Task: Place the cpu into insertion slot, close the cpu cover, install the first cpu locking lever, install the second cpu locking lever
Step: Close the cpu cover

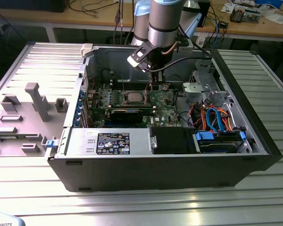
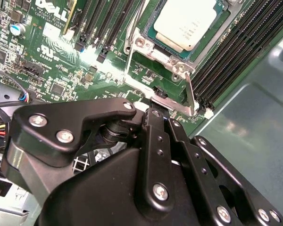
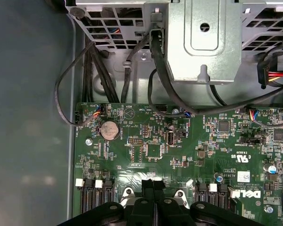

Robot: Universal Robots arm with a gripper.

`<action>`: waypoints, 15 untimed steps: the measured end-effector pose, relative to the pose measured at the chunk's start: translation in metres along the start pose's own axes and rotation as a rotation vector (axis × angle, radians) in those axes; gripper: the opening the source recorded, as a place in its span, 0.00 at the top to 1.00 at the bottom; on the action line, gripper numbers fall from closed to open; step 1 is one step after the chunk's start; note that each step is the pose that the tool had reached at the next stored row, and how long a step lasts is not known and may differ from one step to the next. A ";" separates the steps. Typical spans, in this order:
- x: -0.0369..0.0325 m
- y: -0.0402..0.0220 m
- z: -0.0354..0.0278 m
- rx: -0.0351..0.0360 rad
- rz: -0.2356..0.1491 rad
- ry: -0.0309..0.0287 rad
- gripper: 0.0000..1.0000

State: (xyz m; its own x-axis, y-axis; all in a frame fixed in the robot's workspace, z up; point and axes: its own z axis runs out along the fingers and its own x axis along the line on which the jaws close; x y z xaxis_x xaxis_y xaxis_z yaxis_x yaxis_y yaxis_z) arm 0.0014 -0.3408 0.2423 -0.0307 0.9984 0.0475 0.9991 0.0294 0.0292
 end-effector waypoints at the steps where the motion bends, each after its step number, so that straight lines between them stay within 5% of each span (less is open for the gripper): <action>1: 0.0000 -0.0007 0.0000 0.0000 0.000 0.0000 0.89; 15: 0.0003 -0.0091 0.0002 0.0000 0.000 0.0001 0.89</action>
State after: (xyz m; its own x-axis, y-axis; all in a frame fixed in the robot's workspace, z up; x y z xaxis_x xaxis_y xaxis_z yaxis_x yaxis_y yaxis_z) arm -0.0077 -0.3408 0.2419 -0.0307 0.9984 0.0476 0.9991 0.0294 0.0292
